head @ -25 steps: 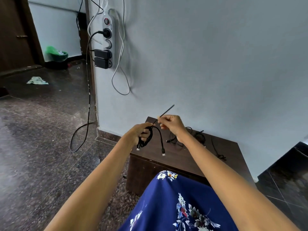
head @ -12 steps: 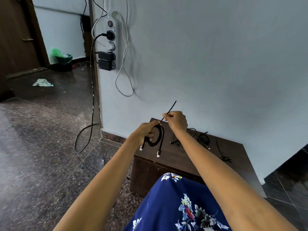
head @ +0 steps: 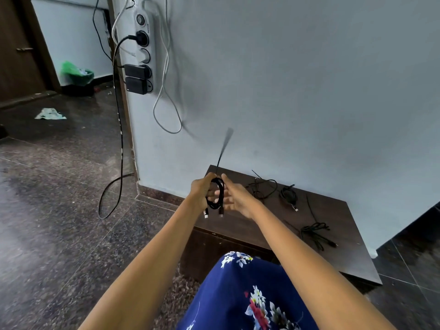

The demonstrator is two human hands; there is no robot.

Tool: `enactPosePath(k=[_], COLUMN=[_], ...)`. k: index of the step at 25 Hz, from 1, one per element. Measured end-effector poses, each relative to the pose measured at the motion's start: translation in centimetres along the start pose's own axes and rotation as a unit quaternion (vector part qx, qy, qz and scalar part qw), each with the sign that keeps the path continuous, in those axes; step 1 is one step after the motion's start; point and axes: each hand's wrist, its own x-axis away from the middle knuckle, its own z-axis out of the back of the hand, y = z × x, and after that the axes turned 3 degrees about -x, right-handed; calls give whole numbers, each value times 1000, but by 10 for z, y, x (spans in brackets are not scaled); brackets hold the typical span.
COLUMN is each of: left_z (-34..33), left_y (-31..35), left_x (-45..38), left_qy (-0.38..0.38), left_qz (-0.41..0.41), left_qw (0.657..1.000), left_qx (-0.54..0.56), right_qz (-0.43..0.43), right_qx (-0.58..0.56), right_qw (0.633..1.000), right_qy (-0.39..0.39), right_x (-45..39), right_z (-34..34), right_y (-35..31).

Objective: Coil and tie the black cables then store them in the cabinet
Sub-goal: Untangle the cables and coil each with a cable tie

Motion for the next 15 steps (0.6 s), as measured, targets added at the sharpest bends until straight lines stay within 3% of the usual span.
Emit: enactPosePath(k=[3,8,15], left_z=[-9,-22,-26], left_y=[-15,-49,-58], left_x=[-23,-74,-118], left_qy=[44,80,80], left_qz=[13,59,71], left_qw=[998,995,994], left_qx=[37,19,7], right_qz=[-30,-20,-38], right_qx=[-87,10,109], right_qw=[993,997,967], right_qy=[-75,75,226], right_x=[-12,-49,-112], right_z=[14,19,15], right_y=[30,55,58])
